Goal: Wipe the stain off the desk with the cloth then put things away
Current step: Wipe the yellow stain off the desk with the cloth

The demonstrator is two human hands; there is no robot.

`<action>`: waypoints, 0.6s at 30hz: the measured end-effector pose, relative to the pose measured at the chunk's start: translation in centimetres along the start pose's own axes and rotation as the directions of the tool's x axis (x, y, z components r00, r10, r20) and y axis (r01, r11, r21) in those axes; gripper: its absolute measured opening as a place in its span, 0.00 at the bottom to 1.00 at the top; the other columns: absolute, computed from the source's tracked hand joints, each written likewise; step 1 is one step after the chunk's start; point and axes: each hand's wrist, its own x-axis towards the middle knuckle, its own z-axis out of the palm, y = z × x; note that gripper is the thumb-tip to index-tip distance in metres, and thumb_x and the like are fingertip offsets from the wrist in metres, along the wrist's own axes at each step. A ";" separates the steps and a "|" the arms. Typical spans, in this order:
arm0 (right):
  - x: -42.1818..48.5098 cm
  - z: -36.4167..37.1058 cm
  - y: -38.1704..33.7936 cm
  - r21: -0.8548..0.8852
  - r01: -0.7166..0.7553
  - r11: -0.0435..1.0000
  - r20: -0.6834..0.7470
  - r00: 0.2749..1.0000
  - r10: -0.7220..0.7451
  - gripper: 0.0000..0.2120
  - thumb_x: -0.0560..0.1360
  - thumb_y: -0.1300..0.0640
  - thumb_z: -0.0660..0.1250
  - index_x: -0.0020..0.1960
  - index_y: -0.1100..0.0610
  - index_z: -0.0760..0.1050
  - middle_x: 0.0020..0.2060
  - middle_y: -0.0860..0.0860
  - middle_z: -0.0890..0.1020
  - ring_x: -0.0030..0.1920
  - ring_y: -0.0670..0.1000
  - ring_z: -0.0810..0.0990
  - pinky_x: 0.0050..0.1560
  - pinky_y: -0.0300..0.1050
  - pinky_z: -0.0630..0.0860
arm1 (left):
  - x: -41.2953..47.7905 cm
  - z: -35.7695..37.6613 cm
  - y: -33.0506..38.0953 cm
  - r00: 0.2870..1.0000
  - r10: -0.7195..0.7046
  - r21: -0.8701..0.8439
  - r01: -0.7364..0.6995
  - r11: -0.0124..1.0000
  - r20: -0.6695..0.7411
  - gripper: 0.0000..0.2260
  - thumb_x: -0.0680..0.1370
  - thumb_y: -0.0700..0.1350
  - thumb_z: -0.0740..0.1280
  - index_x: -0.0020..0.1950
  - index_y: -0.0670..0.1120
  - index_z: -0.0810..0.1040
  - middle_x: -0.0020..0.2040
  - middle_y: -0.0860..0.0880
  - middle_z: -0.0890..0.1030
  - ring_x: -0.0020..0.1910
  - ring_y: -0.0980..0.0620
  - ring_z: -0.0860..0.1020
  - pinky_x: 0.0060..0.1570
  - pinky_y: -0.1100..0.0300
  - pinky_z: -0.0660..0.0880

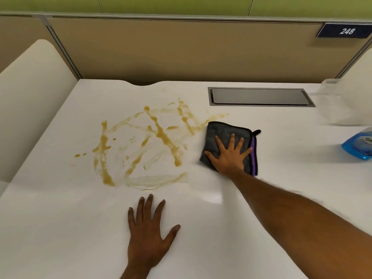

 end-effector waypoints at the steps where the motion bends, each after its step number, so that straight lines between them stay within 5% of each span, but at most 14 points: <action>1: 0.2 0.0 -1.3 0.002 0.014 1.000 0.009 1.000 -0.014 0.41 0.68 0.21 0.43 0.77 0.37 0.43 0.79 0.57 0.42 0.76 0.68 0.37 0.65 0.80 0.35 | 0.0 0.0 0.0 1.000 0.001 -0.001 -0.001 1.000 -0.004 0.36 0.74 0.73 0.54 0.75 0.54 0.64 0.80 0.46 0.57 0.80 0.45 0.50 0.74 0.37 0.49; 6: -3.2 1.3 -4.6 0.045 0.300 0.953 0.009 0.954 -0.301 0.35 0.72 0.28 0.44 0.77 0.37 0.51 0.79 0.52 0.43 0.78 0.61 0.38 0.67 0.75 0.33 | -0.1 -0.2 -0.1 1.000 0.007 -0.002 -0.007 1.000 0.018 0.35 0.74 0.72 0.53 0.76 0.54 0.64 0.80 0.47 0.56 0.80 0.45 0.50 0.75 0.38 0.49; 10: -6.6 1.6 0.6 0.078 0.438 0.895 -0.109 0.897 -0.429 0.29 0.74 0.36 0.47 0.74 0.40 0.62 0.79 0.47 0.54 0.79 0.54 0.48 0.74 0.67 0.41 | 0.0 -0.4 -0.7 0.999 0.029 -0.003 -0.029 1.000 0.037 0.35 0.74 0.73 0.51 0.76 0.55 0.64 0.79 0.47 0.58 0.79 0.45 0.52 0.75 0.41 0.47; 15: -4.3 0.5 6.1 0.125 0.204 0.971 -0.160 0.970 -0.184 0.31 0.71 0.37 0.48 0.73 0.43 0.66 0.77 0.48 0.60 0.78 0.53 0.52 0.75 0.66 0.43 | 0.6 -0.5 -1.8 0.998 0.050 -0.011 -0.050 0.999 0.040 0.36 0.72 0.75 0.53 0.72 0.55 0.69 0.76 0.47 0.65 0.76 0.46 0.59 0.71 0.44 0.52; 18: -2.4 0.2 3.5 0.087 0.092 0.992 -0.099 0.992 -0.083 0.36 0.71 0.32 0.44 0.77 0.43 0.57 0.79 0.52 0.52 0.79 0.57 0.46 0.74 0.67 0.37 | 0.7 -0.3 -2.1 0.999 0.039 -0.036 -0.038 0.999 0.015 0.35 0.71 0.74 0.54 0.71 0.55 0.70 0.75 0.48 0.66 0.75 0.47 0.60 0.70 0.46 0.51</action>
